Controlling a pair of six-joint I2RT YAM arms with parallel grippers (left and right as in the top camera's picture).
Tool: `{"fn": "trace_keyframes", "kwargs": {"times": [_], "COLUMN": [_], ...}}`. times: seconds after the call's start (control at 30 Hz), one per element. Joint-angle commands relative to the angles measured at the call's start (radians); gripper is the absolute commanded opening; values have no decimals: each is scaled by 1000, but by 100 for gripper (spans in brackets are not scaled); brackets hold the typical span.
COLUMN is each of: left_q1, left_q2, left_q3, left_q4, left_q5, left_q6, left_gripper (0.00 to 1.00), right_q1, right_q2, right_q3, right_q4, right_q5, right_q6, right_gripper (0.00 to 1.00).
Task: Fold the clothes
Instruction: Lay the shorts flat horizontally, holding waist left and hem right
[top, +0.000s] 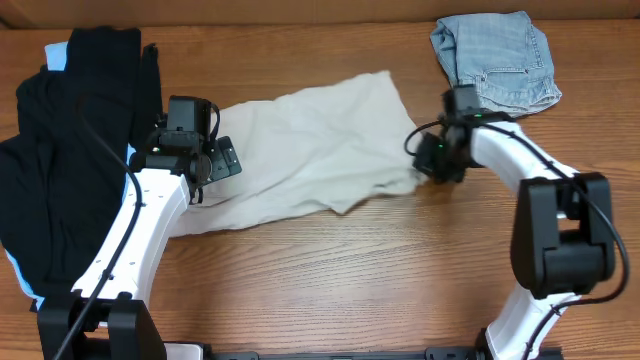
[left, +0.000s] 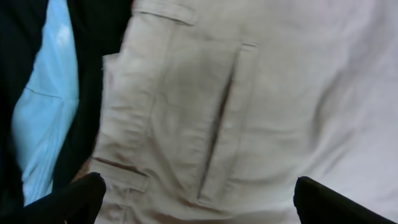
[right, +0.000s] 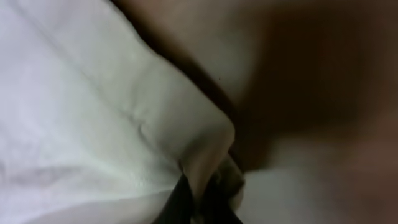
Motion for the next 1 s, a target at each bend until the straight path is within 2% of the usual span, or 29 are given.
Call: {"fn": "trace_keyframes", "kwargs": {"times": [0.0,0.17,0.27,0.47,0.5,0.53,0.6,0.63,0.7,0.8,0.97], "left_q1": [2,2,2,3,4,7,21,32,62,117,203], "left_q2": [-16,-15,-13,-11,-11,-11,-11,-11,-11,-11,-6], "left_q3": [18,18,18,17,17,17,17,17,18,18,17], "left_q4": [-3,-8,-21,-74,-80,-82,-80,-76,-70,-63,-1], "left_q5": [47,93,101,100,100,97,92,92,97,148,397], "left_q6": [15,16,20,109,134,164,223,236,239,253,455], "left_gripper": [100,100,100,100,100,100,100,100,100,100,100], "right_q1": [-109,-229,-249,-251,-251,-251,-251,-251,-251,-251,-224], "right_q2": [-65,-168,-226,-389,-422,-447,-484,-494,-502,-498,-486], "right_q3": [-8,-8,-8,-8,-8,-8,-8,-8,-8,-8,-8], "right_q4": [-95,-313,-387,-480,-488,-491,-490,-488,-483,-464,-352], "right_q5": [31,-15,-16,-11,-1,9,31,33,29,25,-54], "right_q6": [74,58,27,-21,-29,-40,-70,-85,-124,-148,-264], "right_gripper": [4,4,4,5,9,18,76,93,97,96,90]}}
